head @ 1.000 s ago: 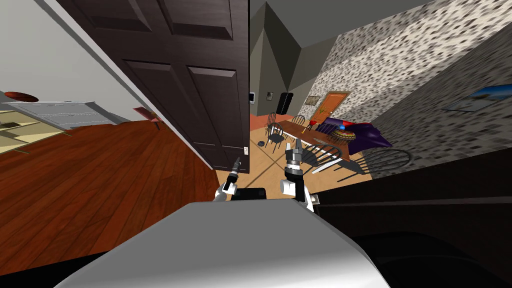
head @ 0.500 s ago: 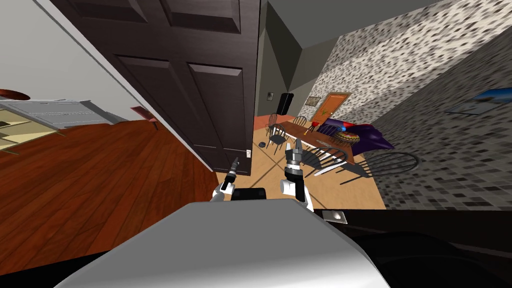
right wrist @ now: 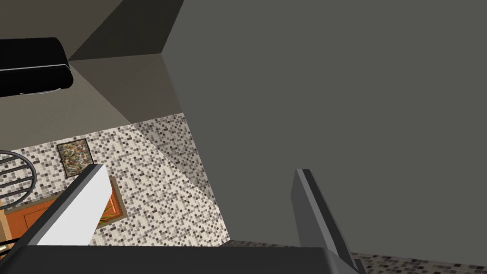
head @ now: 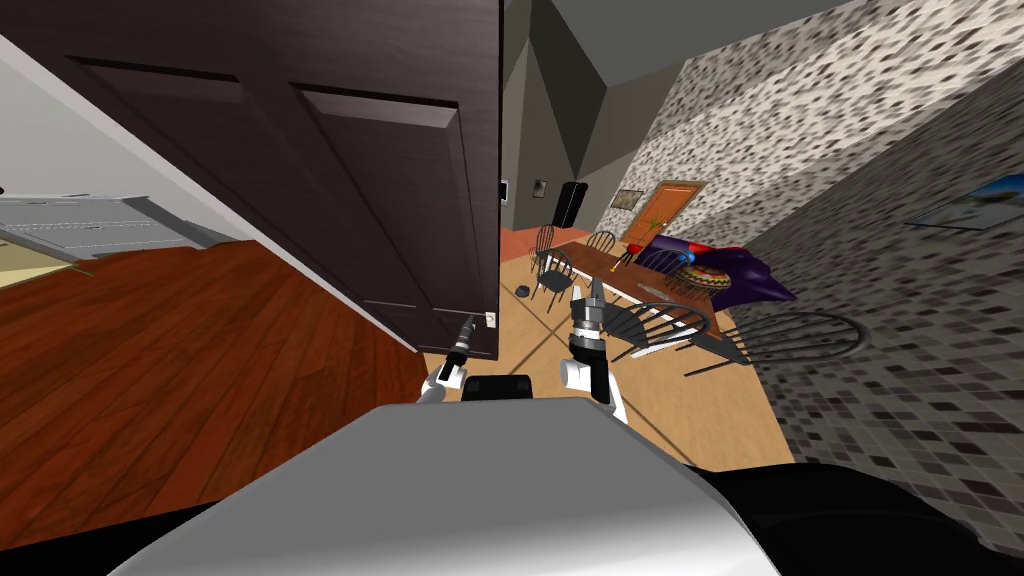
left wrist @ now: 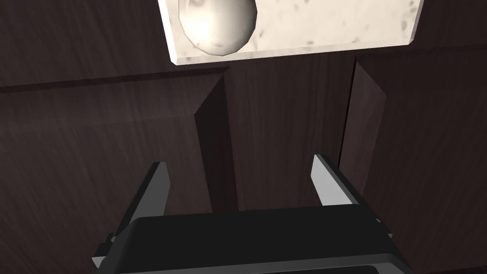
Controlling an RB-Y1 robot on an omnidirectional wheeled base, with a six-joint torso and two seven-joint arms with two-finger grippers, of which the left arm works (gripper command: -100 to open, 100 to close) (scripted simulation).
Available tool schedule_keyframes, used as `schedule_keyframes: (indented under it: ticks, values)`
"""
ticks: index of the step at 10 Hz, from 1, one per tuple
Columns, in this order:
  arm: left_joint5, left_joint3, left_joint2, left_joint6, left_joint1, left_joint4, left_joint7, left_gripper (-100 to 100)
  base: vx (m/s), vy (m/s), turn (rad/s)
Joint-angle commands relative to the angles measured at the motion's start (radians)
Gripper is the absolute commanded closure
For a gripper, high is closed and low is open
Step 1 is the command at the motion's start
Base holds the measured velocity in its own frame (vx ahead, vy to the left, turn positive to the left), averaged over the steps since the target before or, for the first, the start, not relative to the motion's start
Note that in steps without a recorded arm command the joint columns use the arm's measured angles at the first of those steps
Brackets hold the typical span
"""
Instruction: Push the door open
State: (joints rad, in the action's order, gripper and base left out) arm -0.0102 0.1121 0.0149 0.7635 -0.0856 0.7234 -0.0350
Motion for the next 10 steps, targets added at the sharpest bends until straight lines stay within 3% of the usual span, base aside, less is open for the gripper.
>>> schedule_keyframes:
  ticks: [1,3,4,5,10]
  values:
    - [0.001,-0.003,-0.015,0.005,-0.003,-0.008,-0.002,-100,0.105,-0.164,-0.020]
    - [0.003,-0.006,-0.053,0.008,-0.005,-0.011,-0.004,-100,0.115,-0.170,-0.004]
    - [0.004,-0.009,-0.042,0.009,-0.004,-0.015,-0.006,-100,0.037,-0.080,0.019]
    - [0.004,-0.009,-0.042,0.009,-0.004,-0.015,-0.006,100,-0.009,0.012,-0.010]
    - [0.004,-0.009,-0.042,0.009,-0.004,-0.015,-0.006,100,-0.006,0.012,-0.009]
